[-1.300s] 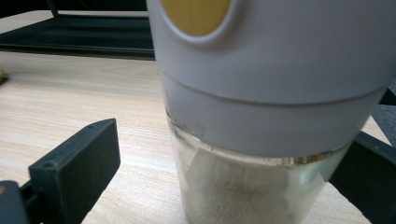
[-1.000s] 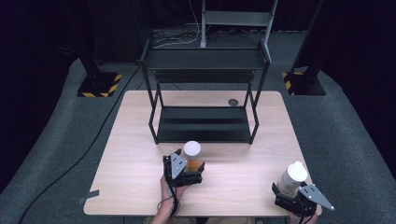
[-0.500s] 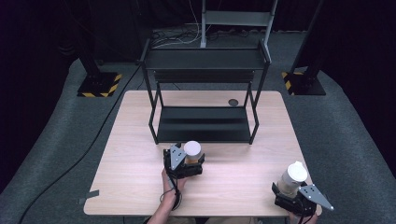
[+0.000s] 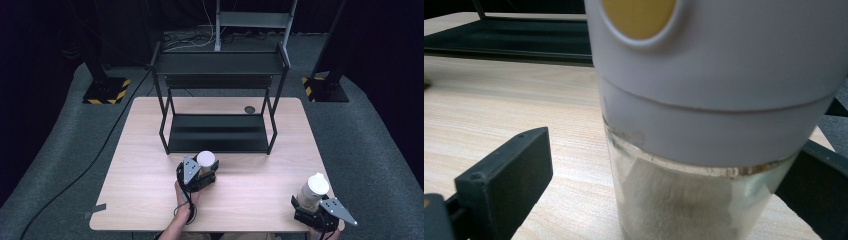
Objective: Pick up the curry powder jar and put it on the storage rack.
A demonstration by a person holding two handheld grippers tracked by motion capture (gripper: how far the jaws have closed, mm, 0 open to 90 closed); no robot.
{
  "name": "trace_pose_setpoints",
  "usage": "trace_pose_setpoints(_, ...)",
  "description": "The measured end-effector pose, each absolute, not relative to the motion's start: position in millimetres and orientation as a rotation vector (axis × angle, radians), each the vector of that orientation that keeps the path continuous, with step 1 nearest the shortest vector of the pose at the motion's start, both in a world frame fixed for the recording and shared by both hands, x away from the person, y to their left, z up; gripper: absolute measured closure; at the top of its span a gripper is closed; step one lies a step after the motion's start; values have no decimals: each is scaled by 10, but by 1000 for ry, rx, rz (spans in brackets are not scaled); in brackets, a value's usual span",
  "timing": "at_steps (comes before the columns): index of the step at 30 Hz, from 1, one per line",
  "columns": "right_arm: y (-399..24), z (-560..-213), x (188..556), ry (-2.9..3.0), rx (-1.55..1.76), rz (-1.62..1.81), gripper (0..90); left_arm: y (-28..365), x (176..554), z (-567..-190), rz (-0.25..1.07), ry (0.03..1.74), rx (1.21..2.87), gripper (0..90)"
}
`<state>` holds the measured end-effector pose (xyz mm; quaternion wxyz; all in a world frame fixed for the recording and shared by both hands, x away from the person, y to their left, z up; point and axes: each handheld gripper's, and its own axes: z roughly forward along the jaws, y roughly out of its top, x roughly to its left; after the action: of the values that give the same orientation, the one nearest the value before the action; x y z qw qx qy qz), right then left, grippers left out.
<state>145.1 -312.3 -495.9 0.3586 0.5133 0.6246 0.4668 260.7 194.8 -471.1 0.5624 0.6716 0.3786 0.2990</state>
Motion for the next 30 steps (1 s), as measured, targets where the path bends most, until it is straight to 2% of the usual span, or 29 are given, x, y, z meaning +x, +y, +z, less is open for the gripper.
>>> trace_pose_setpoints(30,-3129,-4974,1442,1615,1303,1207,0,2142,2608,-4578,666,829,1613,338)
